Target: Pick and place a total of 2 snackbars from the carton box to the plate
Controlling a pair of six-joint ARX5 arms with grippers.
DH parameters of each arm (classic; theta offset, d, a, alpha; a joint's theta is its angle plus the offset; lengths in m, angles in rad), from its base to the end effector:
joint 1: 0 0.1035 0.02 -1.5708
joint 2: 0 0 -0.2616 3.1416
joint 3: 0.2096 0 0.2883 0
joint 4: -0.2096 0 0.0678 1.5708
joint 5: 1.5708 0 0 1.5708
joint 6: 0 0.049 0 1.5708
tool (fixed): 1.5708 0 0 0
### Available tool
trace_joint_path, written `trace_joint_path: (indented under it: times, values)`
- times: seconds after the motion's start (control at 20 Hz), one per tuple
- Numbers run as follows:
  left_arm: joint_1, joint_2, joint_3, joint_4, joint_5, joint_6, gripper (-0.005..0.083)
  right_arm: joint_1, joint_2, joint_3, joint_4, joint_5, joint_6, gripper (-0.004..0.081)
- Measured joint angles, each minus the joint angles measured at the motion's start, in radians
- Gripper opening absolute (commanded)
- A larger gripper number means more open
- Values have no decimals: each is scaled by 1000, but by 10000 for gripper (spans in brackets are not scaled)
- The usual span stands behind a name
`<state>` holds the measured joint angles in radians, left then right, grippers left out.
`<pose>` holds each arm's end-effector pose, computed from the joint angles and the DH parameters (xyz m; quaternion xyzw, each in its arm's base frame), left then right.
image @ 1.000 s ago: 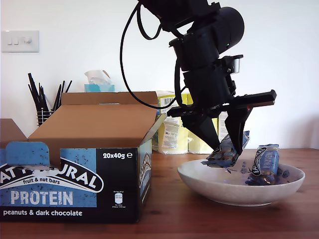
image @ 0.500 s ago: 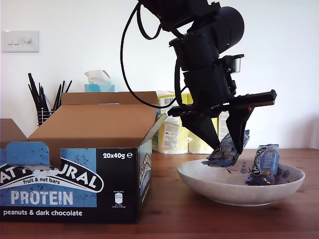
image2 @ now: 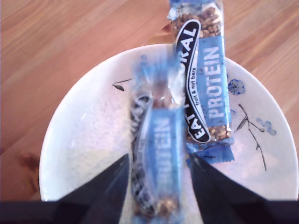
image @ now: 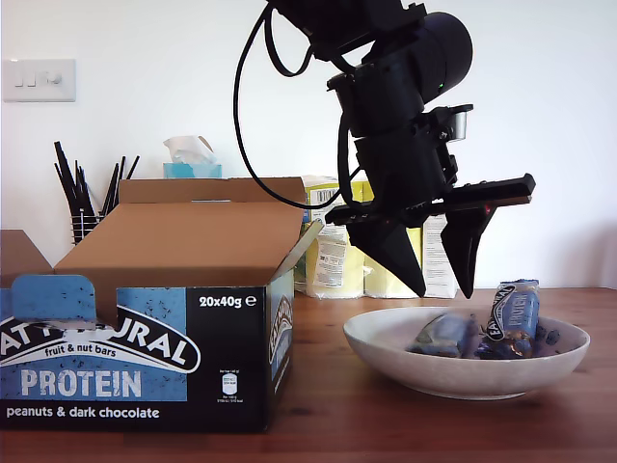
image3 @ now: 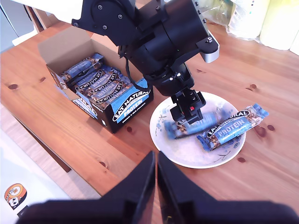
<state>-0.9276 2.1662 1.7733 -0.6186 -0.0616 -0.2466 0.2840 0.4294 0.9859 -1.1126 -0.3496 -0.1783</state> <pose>0.3096 -0.4080 0.1686 0.1306 0.4683 -0.3118 0.8163 0.0784 0.0404 0.3522 -0.0724 0.2466 0.3228 0.9109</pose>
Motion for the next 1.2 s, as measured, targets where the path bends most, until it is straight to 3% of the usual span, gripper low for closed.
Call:
trace_joint_path:
  times: [0.15,0.35,0.55,1.05,1.2]
  values:
    - [0,0,0,14,0,1,274,0,0,0,1,0,-2,-13]
    - [0,0,32,-19,39,29,-13,0,0,0,18,0,-3,-13]
    - [0,-39,76,-11,134,90,-24,0,0,0,58,13,-3,-13]
    - [8,-317,74,-117,122,220,-24,0,0,-1,156,136,-3,-13]
    - [27,-389,-23,-82,120,224,-24,0,0,-37,188,150,-2,-13]
